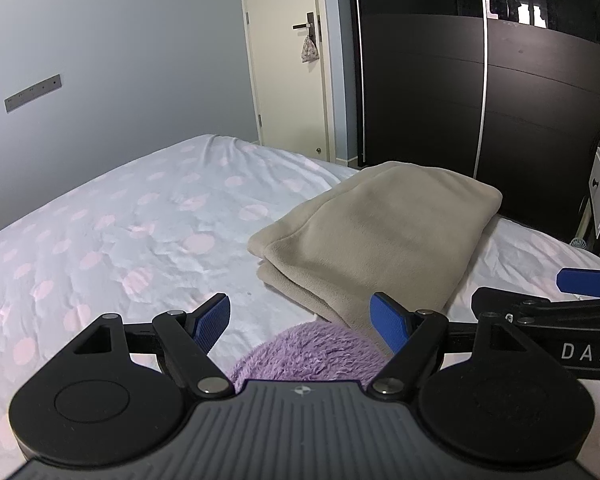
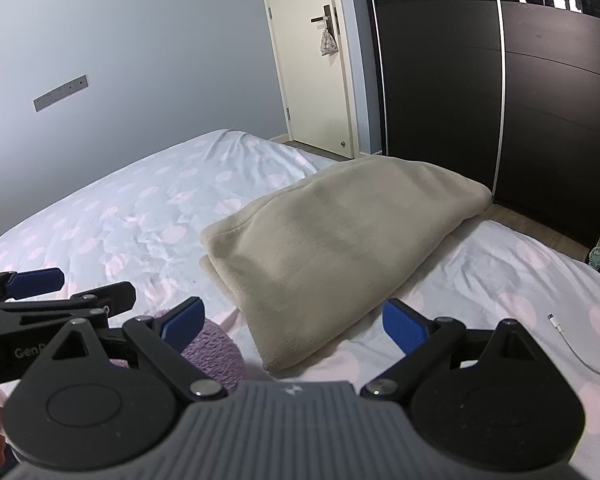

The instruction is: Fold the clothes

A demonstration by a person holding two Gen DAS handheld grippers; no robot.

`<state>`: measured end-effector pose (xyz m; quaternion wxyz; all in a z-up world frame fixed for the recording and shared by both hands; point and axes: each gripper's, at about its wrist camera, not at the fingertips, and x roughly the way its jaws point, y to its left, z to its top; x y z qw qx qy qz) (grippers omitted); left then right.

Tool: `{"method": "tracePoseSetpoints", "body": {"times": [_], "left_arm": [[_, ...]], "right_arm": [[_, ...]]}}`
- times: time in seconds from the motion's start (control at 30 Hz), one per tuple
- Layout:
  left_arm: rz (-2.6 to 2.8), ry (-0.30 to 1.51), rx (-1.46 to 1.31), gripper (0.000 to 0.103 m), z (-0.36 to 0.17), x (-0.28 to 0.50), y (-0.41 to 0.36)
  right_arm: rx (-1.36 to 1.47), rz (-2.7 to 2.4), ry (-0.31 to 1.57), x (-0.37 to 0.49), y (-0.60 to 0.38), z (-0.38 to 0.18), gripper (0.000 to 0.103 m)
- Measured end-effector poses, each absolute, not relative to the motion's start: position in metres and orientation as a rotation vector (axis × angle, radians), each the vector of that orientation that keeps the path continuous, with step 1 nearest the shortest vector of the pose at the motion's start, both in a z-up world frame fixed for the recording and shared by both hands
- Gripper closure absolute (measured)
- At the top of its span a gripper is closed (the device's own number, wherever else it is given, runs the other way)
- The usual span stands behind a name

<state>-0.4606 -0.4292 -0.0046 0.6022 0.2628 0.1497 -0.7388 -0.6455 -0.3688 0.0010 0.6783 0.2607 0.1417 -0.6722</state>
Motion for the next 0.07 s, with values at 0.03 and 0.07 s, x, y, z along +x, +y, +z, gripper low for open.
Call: {"method": "tracePoseSetpoints", "body": {"times": [0.03,0.07], "left_arm": [[-1.71,0.347,0.609,0.026,-0.0047,-0.4607,-0.4292],[-1.71,0.347,0.609,0.026,-0.0048,-0.4607,-0.4292]], "right_arm": [[0.586,-1.51,0.318,-0.6454,-0.3688,0.001,0.006],[0.585,-1.509,0.318,-0.6453,-0.3687,0.0009,0.006]]}}
